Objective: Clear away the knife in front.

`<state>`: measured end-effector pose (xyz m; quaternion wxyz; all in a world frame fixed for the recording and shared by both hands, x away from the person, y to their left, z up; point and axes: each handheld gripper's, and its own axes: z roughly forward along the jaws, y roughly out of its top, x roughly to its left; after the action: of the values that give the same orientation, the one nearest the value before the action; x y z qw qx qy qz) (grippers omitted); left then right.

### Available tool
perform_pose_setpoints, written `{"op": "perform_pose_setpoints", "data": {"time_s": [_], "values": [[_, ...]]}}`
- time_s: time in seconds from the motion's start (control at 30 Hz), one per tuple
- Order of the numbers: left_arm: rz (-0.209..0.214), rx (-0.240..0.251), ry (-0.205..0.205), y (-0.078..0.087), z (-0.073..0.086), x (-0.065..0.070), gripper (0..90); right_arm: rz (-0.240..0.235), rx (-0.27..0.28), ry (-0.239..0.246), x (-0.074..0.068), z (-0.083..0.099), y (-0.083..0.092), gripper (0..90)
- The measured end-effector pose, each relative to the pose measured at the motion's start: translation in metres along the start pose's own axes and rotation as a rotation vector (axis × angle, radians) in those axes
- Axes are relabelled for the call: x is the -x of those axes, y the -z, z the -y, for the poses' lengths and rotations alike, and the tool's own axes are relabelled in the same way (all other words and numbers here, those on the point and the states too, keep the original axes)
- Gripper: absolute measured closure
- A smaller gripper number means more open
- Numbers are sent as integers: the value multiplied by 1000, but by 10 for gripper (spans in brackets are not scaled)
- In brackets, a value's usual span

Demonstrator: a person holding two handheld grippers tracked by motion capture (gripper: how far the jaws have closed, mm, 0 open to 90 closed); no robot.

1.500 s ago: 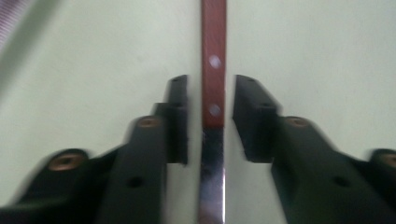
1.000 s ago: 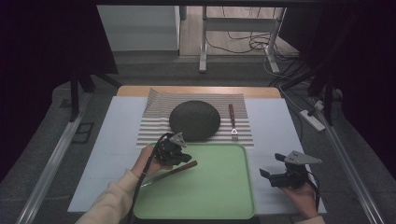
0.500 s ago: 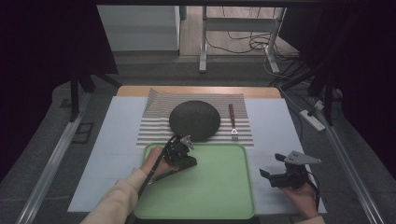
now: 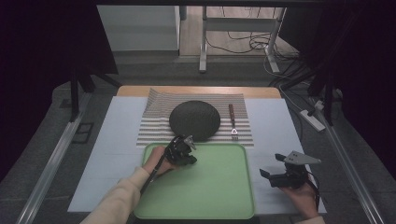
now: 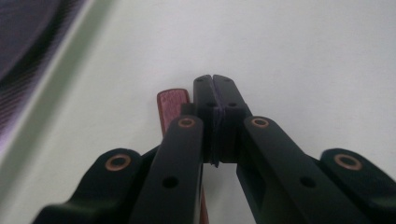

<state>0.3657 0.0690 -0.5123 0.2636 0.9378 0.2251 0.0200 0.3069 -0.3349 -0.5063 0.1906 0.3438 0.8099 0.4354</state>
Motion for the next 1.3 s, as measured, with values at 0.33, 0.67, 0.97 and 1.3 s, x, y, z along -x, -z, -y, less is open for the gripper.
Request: {"op": "perform_pose_setpoints", "data": {"time_s": [0.33, 0.67, 0.97, 1.3], "values": [[-44, 31, 130, 12, 19, -28, 889, 2, -2, 4, -1, 0, 0, 76], [-89, 34, 209, 24, 41, -40, 889, 1, -2, 4, -1, 0, 0, 76], [-123, 23, 276, 38, 70, -43, 889, -1, -2, 4, -1, 0, 0, 76], [-166, 38, 348, 52, 96, -37, 889, -15, 7, 4, 2, -2, -6, 77]]}}
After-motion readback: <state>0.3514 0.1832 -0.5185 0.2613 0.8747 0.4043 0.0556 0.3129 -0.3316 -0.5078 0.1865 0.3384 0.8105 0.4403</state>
